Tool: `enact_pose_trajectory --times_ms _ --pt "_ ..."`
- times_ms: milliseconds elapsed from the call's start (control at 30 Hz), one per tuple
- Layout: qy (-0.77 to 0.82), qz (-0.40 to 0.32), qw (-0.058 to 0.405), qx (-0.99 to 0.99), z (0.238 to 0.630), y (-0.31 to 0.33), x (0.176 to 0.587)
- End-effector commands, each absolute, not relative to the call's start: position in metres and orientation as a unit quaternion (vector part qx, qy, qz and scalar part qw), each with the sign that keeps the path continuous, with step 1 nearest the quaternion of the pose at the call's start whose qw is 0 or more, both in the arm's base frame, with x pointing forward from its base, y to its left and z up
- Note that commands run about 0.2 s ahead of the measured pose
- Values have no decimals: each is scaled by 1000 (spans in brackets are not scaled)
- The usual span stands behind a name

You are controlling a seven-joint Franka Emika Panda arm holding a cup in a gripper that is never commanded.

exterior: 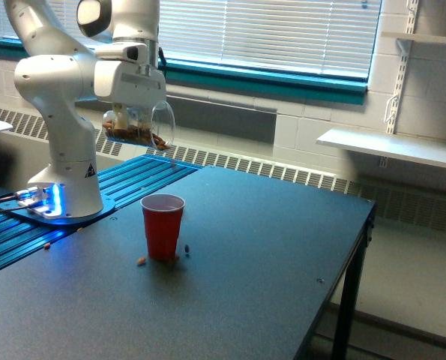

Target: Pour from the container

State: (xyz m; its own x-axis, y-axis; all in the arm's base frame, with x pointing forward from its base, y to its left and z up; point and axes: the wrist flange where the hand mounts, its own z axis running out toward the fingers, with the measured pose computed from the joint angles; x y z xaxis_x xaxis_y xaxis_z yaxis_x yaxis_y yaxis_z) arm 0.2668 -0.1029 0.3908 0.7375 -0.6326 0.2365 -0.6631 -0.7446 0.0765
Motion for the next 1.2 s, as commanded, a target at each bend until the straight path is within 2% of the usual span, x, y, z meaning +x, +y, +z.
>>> enact_pose_trajectory --times_ms 33,1200 --pt "-346 77 83 931 379 -99 257" --pt "-317 34 119 940 363 -89 248"
